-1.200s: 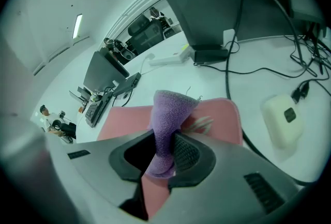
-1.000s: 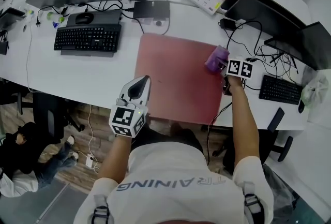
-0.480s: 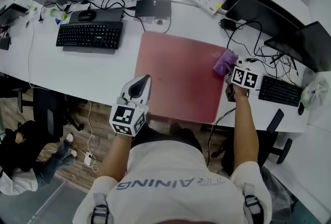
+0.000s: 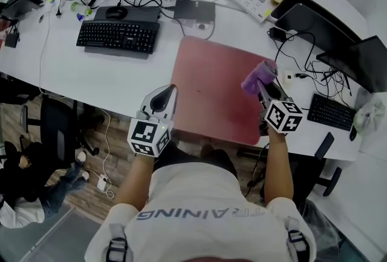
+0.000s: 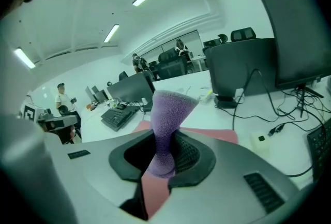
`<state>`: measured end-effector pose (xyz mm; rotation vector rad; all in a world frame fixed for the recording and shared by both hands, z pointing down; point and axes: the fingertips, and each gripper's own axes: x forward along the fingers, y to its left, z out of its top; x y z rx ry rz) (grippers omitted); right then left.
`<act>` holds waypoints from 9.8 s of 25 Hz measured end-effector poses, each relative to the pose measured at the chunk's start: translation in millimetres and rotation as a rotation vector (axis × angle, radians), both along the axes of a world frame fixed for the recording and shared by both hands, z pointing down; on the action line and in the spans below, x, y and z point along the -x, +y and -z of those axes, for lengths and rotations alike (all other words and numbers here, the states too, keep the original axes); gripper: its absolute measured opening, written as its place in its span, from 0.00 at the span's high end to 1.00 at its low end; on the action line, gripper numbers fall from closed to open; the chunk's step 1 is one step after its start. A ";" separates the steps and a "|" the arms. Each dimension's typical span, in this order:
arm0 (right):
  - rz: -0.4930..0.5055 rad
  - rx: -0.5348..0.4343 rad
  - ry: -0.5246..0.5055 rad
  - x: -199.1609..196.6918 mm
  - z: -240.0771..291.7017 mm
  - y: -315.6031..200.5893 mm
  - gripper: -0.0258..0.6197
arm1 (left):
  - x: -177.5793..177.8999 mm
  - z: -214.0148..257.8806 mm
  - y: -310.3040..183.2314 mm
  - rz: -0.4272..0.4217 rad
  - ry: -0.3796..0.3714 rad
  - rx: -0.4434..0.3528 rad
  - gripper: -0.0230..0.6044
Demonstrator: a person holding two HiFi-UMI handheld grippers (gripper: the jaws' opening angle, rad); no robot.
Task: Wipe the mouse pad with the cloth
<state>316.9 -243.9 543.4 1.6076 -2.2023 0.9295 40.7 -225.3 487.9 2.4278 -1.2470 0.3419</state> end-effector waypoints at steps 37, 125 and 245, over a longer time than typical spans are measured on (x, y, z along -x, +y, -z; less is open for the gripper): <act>0.303 0.405 -0.177 266.7 -145.9 -39.2 0.81 | 127.3 -25.0 15.3 0.090 -0.008 0.064 0.91; 0.486 0.377 -0.310 334.1 -73.5 100.7 0.81 | 160.4 -0.1 103.1 0.164 0.019 0.012 0.91; -0.155 -0.660 0.215 93.3 273.0 182.0 0.81 | 57.5 179.3 95.9 -0.124 0.166 -0.334 0.91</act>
